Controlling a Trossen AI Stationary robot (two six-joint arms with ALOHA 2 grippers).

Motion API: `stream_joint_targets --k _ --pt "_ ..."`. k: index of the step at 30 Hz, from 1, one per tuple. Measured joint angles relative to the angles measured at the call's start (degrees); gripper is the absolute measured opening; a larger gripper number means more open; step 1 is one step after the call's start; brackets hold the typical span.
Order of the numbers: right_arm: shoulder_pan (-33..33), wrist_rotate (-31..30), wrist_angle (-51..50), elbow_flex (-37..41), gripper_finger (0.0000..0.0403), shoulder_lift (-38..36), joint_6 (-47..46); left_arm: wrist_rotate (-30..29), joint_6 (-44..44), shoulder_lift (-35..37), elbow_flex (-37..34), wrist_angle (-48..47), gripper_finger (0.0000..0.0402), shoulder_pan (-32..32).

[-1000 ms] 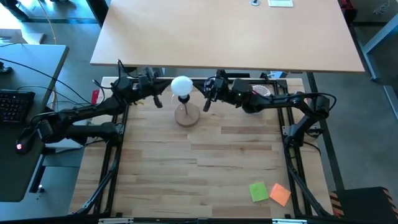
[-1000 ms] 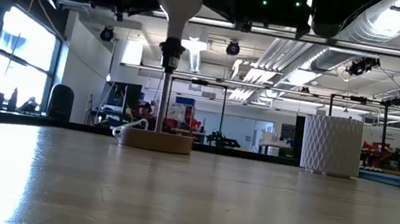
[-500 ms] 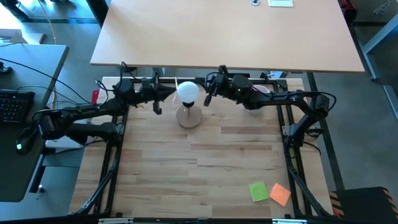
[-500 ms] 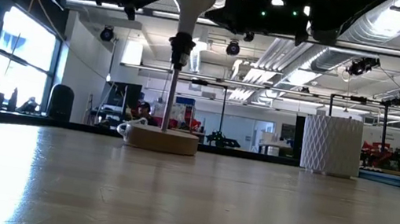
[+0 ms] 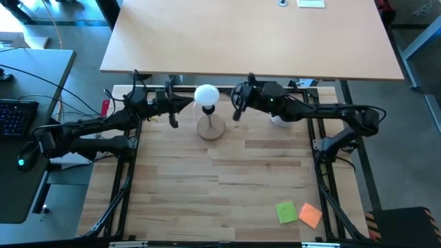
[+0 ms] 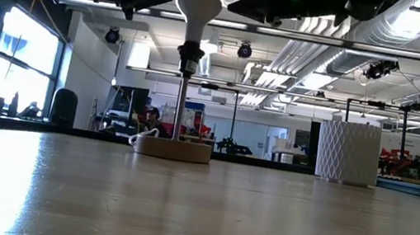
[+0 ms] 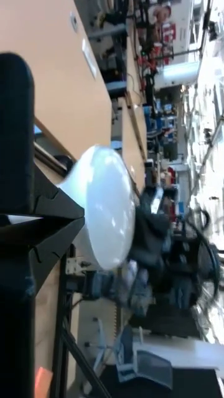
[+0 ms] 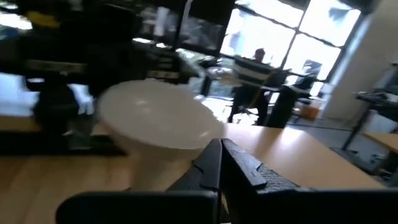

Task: Screw lightbulb
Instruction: Remove the lightbulb from the lamp

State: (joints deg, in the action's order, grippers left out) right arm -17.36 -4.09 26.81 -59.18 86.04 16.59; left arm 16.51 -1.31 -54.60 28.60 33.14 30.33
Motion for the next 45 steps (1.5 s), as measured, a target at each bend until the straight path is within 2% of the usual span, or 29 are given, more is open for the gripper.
stream_joint_targets --k 4,6,10,18,23,33,37,43,45 --pt "1.42 5.03 -7.11 0.00 0.0000 -2.62 0.09 -1.64 -1.66 0.89 0.00 -1.81 0.0000 0.02" --pt "1.61 8.31 -7.44 0.00 0.0000 -3.17 -0.21 -1.64 -2.04 0.91 0.00 -1.92 0.0000 0.30" --pt "-0.56 17.56 -5.29 0.00 0.0000 -2.50 -4.14 -1.70 -2.31 0.44 0.00 -1.09 0.0000 1.92" --pt "-6.58 26.63 2.09 0.00 0.0000 1.92 -12.32 2.78 -1.76 -1.72 -0.07 4.09 0.0000 4.34" --pt "-7.79 31.28 6.10 0.00 0.0000 4.91 -15.35 5.23 -0.25 -3.85 -0.07 7.09 0.0000 4.32" --pt "-8.16 30.57 8.75 0.02 0.0000 5.90 -16.31 5.94 1.62 -4.70 -0.07 8.02 0.0000 3.95" --pt "-8.34 26.70 8.95 0.02 0.0000 5.92 -16.32 8.75 2.48 -4.77 -0.07 8.69 0.0000 2.84" --pt "-8.77 26.02 9.00 0.02 0.0000 5.92 -16.36 8.72 2.66 -4.79 -0.04 8.88 0.0000 0.45" --pt "-8.82 24.02 8.98 0.02 0.0000 5.92 -16.36 8.70 2.66 -4.79 -0.04 8.90 0.0000 0.08"
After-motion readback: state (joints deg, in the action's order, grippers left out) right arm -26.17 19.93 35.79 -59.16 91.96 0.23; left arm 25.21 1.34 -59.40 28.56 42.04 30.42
